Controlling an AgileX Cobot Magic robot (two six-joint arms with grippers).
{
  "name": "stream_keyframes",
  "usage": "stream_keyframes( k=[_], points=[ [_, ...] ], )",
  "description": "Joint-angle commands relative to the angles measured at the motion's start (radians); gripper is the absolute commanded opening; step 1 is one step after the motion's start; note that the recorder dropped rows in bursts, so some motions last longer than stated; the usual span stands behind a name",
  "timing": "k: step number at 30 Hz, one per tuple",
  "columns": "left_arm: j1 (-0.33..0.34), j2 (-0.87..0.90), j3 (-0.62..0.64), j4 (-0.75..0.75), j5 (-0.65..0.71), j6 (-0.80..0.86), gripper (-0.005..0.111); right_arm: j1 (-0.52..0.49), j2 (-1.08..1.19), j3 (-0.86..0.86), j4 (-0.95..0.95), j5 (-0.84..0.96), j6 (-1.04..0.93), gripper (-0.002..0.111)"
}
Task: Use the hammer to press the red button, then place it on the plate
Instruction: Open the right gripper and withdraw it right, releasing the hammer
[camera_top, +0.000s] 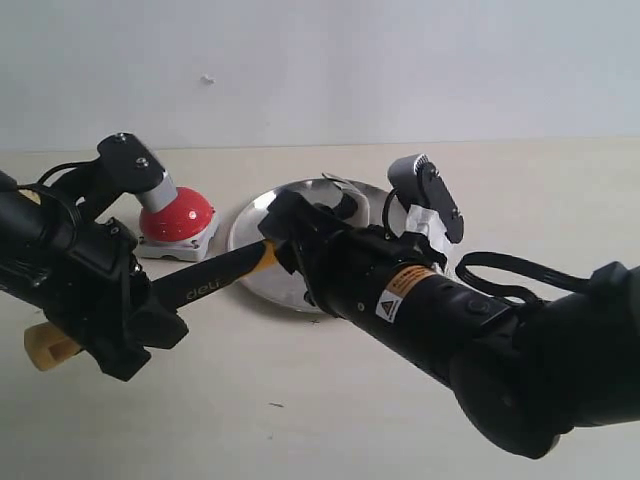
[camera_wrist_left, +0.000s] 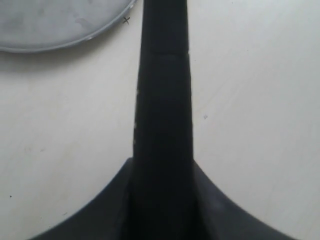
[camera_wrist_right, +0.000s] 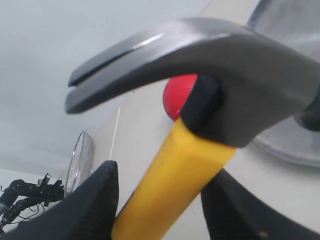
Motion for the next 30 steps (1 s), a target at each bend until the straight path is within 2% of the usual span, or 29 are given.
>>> stream_keyframes(
  k=[1, 3, 5, 11, 20, 22, 23, 25, 27, 29, 30],
  points=[
    [-0.001, -0.021, -0.009, -0.031, -0.026, -0.012, 0.0, 0.002, -0.027, -0.006, -0.027, 0.028, -0.014, 0.058],
    [-0.001, -0.021, -0.009, -0.029, -0.026, -0.012, 0.0, 0.002, -0.039, -0.006, -0.027, 0.042, -0.033, 0.067],
    [-0.001, -0.021, -0.009, -0.029, -0.026, -0.014, 0.0, 0.002, -0.053, -0.006, -0.029, 0.052, -0.065, 0.071],
    [-0.001, -0.021, -0.009, -0.029, -0.029, -0.014, 0.0, 0.002, -0.136, -0.006, -0.07, 0.173, -0.094, 0.07],
    [-0.001, -0.021, -0.009, -0.029, -0.048, -0.016, 0.0, 0.002, -0.376, -0.006, -0.211, 0.596, -0.297, 0.07],
    [-0.001, -0.021, -0.009, -0.029, -0.06, -0.016, 0.0, 0.002, -0.516, -0.002, -0.25, 0.803, -0.413, 0.069],
    [-0.001, -0.021, -0.009, -0.029, -0.062, -0.016, 0.0, 0.002, -0.556, 0.011, -0.252, 0.83, -0.442, 0.067],
    [-0.001, -0.021, -0.009, -0.029, -0.077, -0.016, 0.0, 0.002, -0.681, 0.073, -0.25, 0.864, -0.485, 0.055],
    [-0.001, -0.021, -0.009, -0.029, -0.095, -0.016, 0.0, 0.002, -0.829, 0.154, -0.25, 0.876, -0.499, 0.038],
    [-0.001, -0.023, -0.009, -0.029, -0.117, -0.038, 0.0, 0.002, -1.013, 0.238, -0.25, 0.896, -0.561, 0.017],
    [-0.001, -0.026, -0.009, -0.029, -0.136, -0.052, 0.0, 0.002, -1.133, 0.276, -0.25, 0.898, -0.601, 0.001]
  ],
)
